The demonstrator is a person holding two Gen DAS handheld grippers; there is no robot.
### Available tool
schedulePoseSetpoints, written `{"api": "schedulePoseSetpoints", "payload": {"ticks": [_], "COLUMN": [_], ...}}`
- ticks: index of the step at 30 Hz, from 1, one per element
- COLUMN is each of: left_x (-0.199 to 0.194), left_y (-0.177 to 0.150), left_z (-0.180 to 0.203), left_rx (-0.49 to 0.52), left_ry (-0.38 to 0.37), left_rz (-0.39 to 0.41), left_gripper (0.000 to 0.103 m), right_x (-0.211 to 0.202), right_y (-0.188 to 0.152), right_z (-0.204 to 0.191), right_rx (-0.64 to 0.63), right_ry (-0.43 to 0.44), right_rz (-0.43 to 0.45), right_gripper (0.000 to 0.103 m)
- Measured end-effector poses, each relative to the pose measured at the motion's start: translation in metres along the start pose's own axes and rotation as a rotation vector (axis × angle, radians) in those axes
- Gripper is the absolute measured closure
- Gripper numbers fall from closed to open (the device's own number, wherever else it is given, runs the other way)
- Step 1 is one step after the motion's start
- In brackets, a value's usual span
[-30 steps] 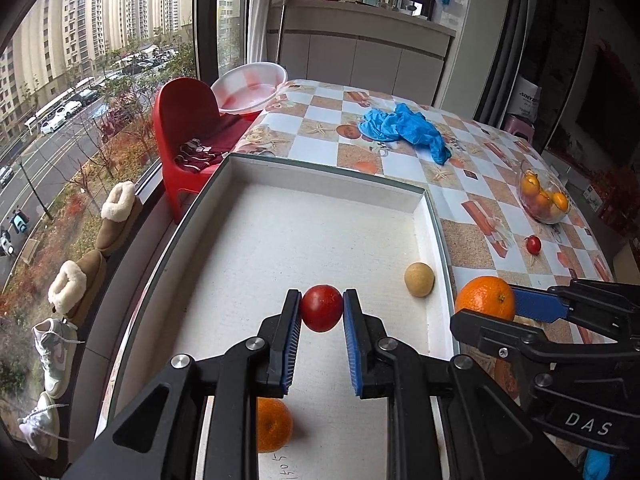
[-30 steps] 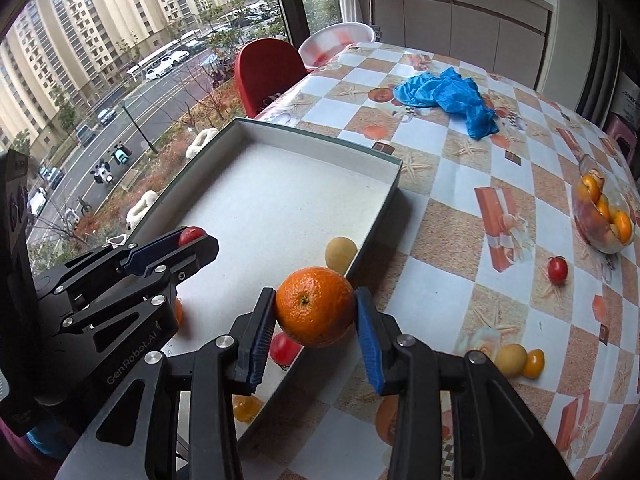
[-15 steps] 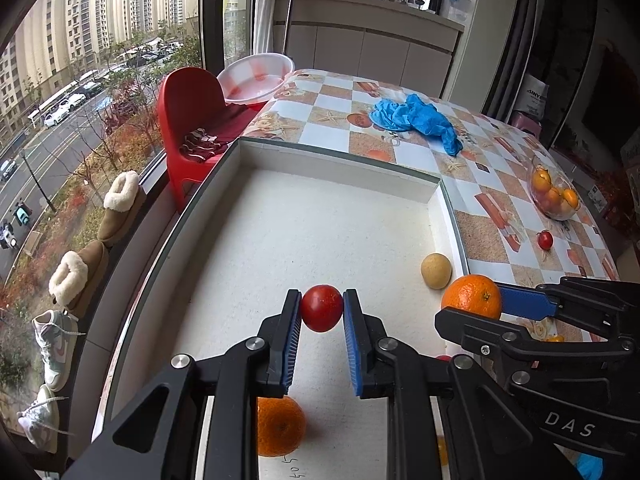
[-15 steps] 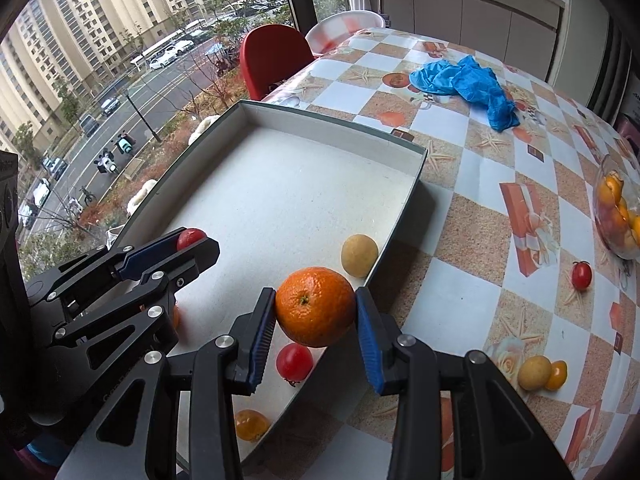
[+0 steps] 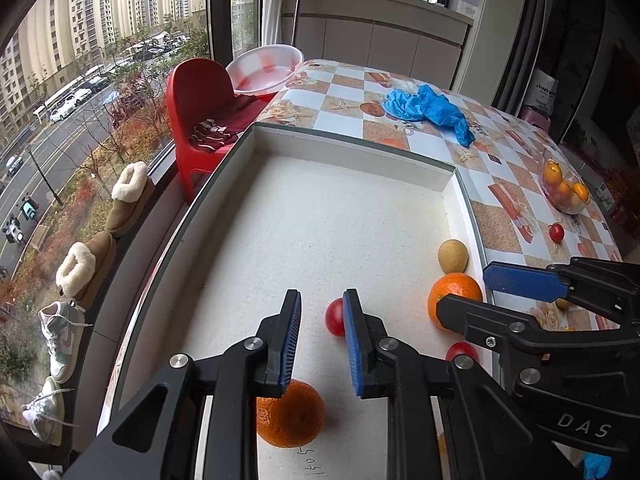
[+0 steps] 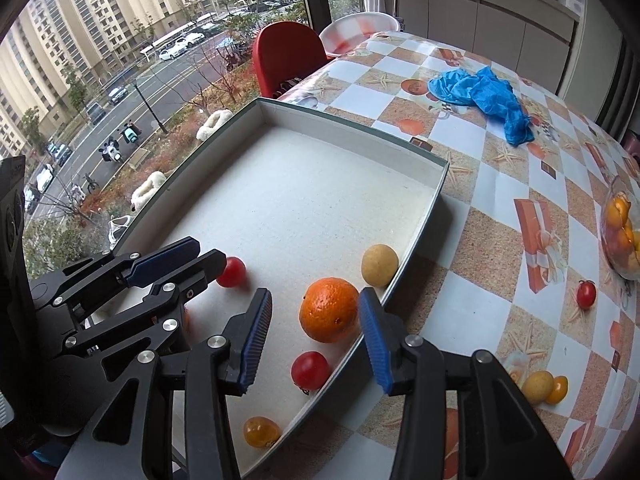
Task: Organize fruits
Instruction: 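Open both tools to drop the red tomato and mandarin into the tray, then move both open tools back toward the loose fruits on the table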
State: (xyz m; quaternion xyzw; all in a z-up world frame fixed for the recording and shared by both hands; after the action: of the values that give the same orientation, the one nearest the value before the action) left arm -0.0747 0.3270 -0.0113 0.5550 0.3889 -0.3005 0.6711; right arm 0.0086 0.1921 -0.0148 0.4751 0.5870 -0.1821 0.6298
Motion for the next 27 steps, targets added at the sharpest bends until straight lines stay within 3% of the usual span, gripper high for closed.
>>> {"api": "schedulePoseSetpoints", "payload": {"ticks": [2,3,4,5,6,10,12,27], "left_x": [0.001,0.001,0.0,-0.002,-0.007,-0.013,-0.015,-0.03], "left_y": [-0.002,-0.002,-0.002,-0.003,-0.004,-0.004,-0.004,-0.006], "left_z": [-0.001,-0.002,-0.004,-0.008,-0.011,-0.008,-0.003,0.037], "left_rx": [-0.005,-0.01,-0.026,-0.047,-0.065,-0.063,-0.047,0.028], "left_ry": [0.002,0.008,0.03,0.052,0.047,0.027,0.035,0.036], "left_rz": [-0.013,-0.019,-0.017,0.0,0.028,0.038,0.04,0.043], "left_gripper": [0.079,0.061,0.032,0.018,0.007,0.007,0.007,0.007], "right_x": [-0.004,-0.007,-0.01,-0.013,-0.017,-0.03,-0.035,-0.056], "right_y": [-0.001,-0.001,-0.001,-0.001,-0.002,-0.004,-0.006,-0.035], "right_z": [0.004,0.006,0.009,0.013,0.017,0.029,0.034,0.092], "right_rx": [0.011,0.019,0.026,0.037,0.051,0.087,0.097,0.225], "right_ry": [0.003,0.0,-0.005,-0.001,0.013,0.002,-0.032,-0.038], "right_rz": [0.009,0.017,0.025,0.034,0.043,0.075,0.09,0.108], "right_gripper": [0.039,0.036,0.035,0.03,0.017,0.011,0.0,0.0]}}
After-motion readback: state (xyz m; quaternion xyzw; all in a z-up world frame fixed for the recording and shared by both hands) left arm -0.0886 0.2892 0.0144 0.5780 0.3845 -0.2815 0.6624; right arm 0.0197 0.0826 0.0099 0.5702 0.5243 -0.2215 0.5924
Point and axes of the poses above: each gripper's, at about its wrist camera, not at the fingertips, and x roughly the way its jaws point, z to its right, y to its top, the point moved 1 cm from there along x, roughly the way its jaws point, and after that the axes turned 5 degrees about -z, right-handed, at the moved point
